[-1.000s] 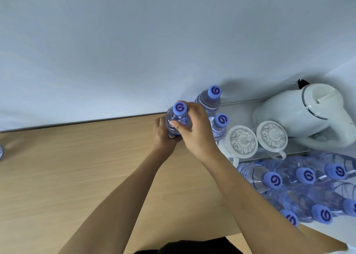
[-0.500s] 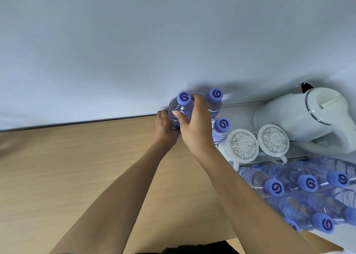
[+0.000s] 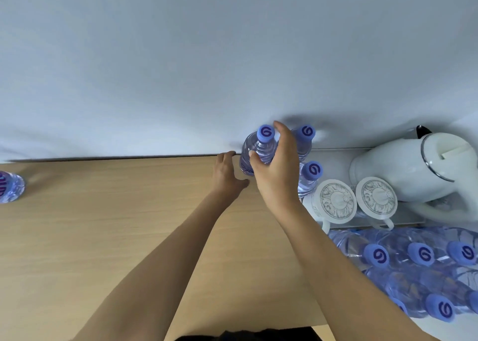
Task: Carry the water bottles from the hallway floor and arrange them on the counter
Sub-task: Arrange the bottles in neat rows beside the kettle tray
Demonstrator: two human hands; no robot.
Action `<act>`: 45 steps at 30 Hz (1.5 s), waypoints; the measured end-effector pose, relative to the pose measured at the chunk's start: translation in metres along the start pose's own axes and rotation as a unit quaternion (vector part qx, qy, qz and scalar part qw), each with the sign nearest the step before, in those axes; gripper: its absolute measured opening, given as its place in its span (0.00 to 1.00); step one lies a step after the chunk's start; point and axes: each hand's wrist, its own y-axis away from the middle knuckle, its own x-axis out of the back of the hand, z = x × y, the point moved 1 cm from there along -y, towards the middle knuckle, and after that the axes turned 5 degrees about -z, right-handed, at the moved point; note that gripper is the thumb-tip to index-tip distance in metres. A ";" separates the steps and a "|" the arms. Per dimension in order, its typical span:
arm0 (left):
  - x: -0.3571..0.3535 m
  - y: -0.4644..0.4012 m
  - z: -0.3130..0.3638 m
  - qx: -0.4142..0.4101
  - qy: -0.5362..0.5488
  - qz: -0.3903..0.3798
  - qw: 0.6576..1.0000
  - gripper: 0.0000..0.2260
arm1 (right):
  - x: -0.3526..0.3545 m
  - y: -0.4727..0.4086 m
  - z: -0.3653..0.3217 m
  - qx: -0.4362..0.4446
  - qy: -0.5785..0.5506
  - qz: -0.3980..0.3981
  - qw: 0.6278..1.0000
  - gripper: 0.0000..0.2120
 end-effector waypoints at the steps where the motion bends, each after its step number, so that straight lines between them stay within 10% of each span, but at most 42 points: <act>1: 0.004 0.005 -0.004 0.006 0.018 0.020 1.000 0.31 | 0.000 0.002 -0.004 0.019 -0.001 0.011 1.000 0.27; 20: 0.188 0.132 -0.101 0.077 0.181 0.297 0.934 0.21 | -0.125 0.082 -0.105 0.165 -0.008 -0.241 0.957 0.25; 45: 0.409 0.175 -0.273 0.130 0.179 0.303 0.927 0.25 | -0.403 0.125 -0.240 0.139 -0.003 -0.360 0.922 0.33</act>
